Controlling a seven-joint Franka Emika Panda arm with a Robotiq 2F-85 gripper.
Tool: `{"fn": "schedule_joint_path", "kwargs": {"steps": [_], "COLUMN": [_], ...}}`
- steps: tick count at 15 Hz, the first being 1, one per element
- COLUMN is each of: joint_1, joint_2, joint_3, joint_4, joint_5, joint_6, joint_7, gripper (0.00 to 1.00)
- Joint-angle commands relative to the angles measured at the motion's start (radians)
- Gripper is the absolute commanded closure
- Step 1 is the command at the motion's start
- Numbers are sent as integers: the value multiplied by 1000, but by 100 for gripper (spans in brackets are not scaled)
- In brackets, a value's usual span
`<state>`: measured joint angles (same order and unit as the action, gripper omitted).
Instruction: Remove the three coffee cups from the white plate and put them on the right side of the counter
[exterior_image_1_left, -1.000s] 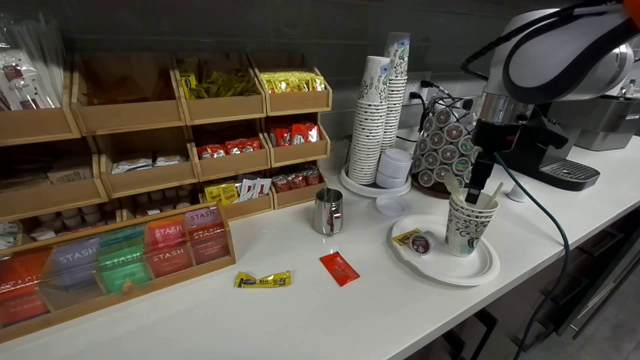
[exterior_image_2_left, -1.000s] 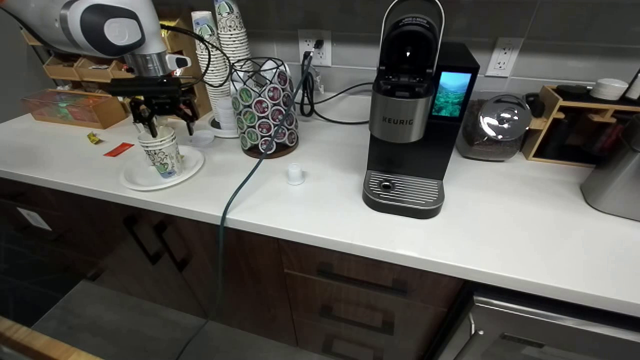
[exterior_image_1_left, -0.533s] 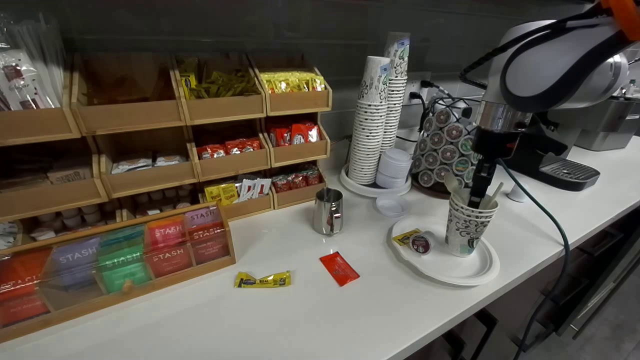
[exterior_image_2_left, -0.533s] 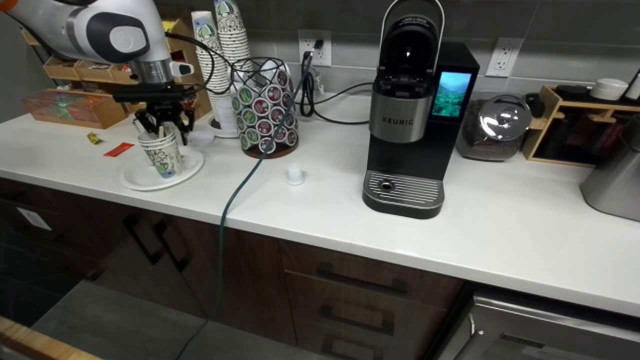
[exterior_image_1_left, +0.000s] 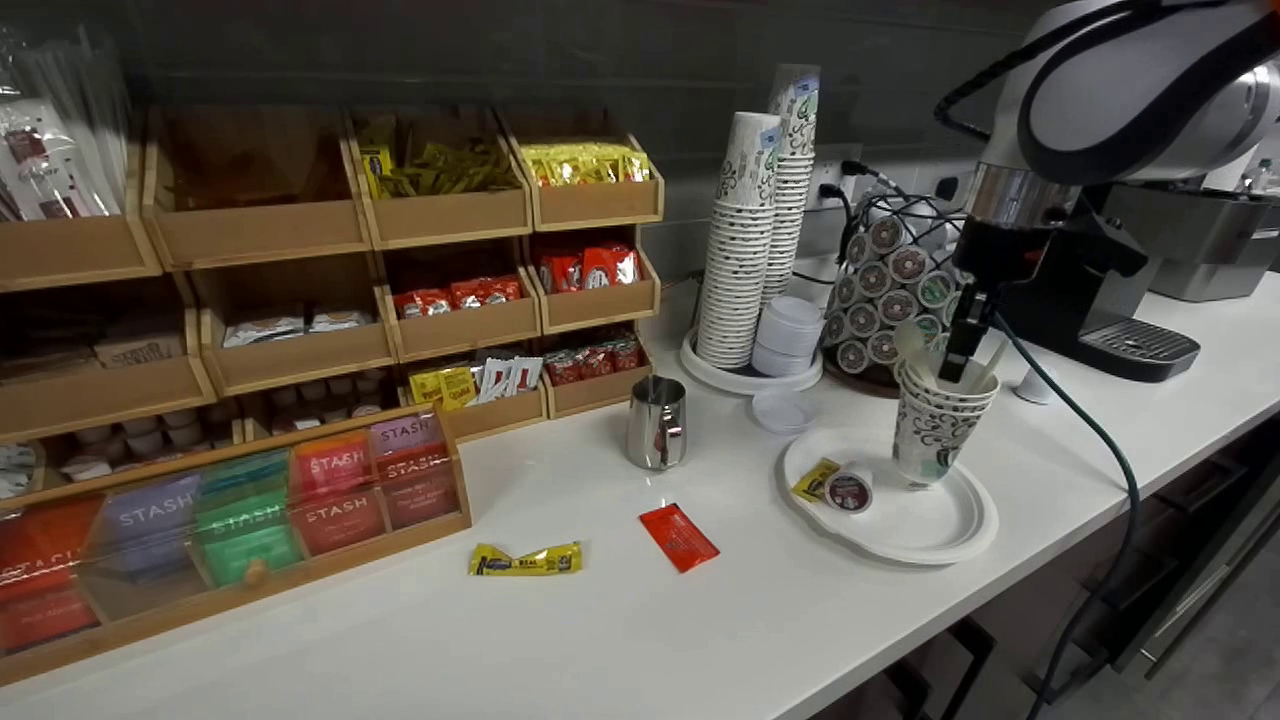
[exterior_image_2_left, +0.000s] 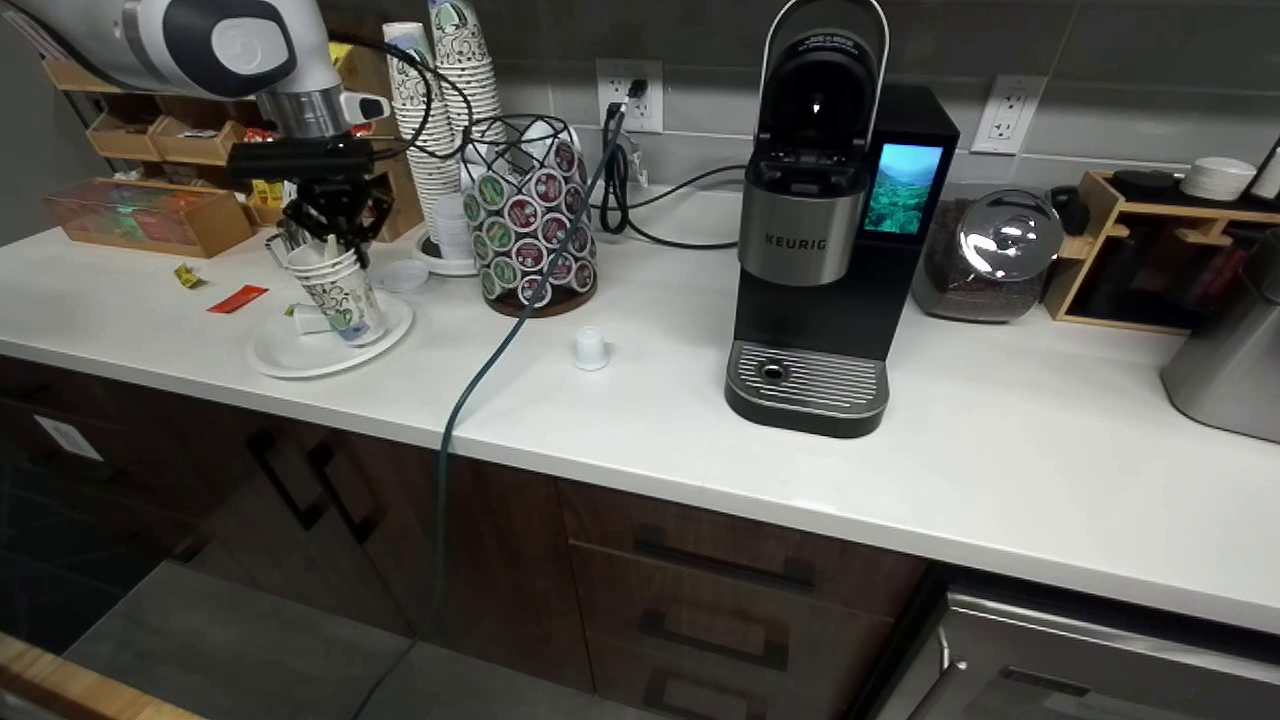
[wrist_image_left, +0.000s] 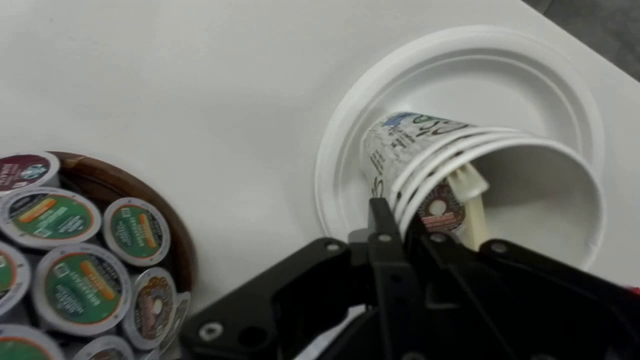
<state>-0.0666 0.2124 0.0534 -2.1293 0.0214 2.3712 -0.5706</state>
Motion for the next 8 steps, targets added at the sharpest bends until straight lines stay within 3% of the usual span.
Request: {"fn": "schedule_joint_path", "kwargs": {"steps": [1,6,8], "joint_1": [-32,-63,-84], "joint_2": [-54,-29,-12], "joint_3": [-16,-98,-117], "joint_4": [23,108,120], "joint_5": [34,-9,25], "joint_6": [-60,-175,-194], "joint_7": [-52,61,66], "gripper": [99,99,99]}}
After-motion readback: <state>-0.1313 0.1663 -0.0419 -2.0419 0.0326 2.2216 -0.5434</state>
